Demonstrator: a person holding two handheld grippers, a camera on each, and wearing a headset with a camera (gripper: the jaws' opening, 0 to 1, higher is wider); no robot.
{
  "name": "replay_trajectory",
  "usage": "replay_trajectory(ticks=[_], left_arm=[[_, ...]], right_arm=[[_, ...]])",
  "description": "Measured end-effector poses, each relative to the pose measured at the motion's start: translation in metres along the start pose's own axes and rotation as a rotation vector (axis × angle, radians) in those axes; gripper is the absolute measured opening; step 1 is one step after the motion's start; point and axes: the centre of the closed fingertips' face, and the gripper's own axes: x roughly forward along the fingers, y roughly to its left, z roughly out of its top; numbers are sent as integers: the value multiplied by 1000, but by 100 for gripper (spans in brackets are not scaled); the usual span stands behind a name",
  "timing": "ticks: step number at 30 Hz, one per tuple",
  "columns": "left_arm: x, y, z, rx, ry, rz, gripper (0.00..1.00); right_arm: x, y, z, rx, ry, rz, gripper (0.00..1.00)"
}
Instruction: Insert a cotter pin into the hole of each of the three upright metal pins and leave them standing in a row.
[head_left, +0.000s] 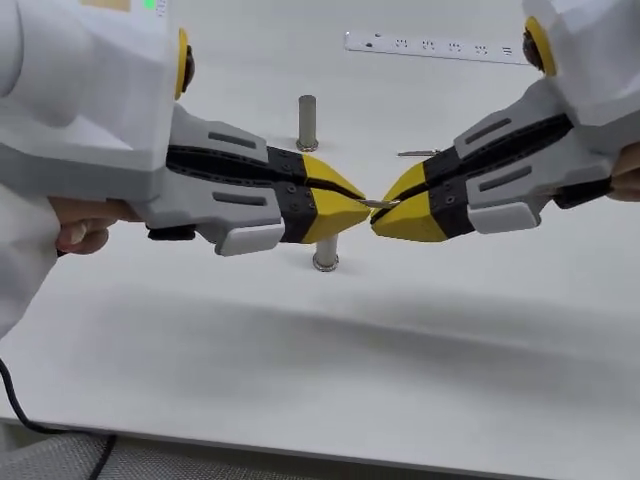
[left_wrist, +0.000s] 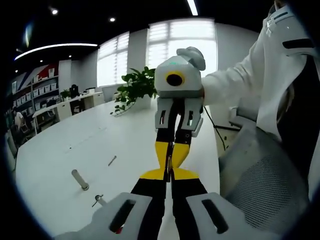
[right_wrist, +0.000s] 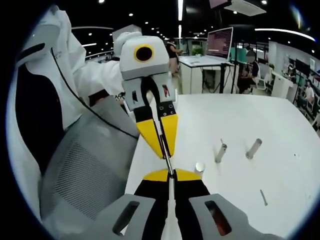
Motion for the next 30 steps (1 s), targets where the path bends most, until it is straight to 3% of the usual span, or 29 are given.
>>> replay_trajectory(ticks=[5, 8, 12, 16, 22, 30], left_arm=[[1, -1, -1, 1, 6, -4, 0], [0, 3, -2, -29, -7, 4, 0], [-1, 12, 1, -34, -33, 43, 9], [-1, 17, -4, -27, -16, 52, 18], [-2, 37, -25, -58, 41, 109, 13], [3, 46, -42, -68, 98, 124, 17]], right_arm=[[0, 2, -3, -5, 17, 4, 0], [1, 2, -4, -3, 18, -3, 0], [2, 4, -5, -1, 13, -3, 0], [0, -1, -12, 12, 27, -25, 0], [2, -18, -39, 39, 106, -87, 0], [9, -32, -60, 60, 170, -136, 0]])
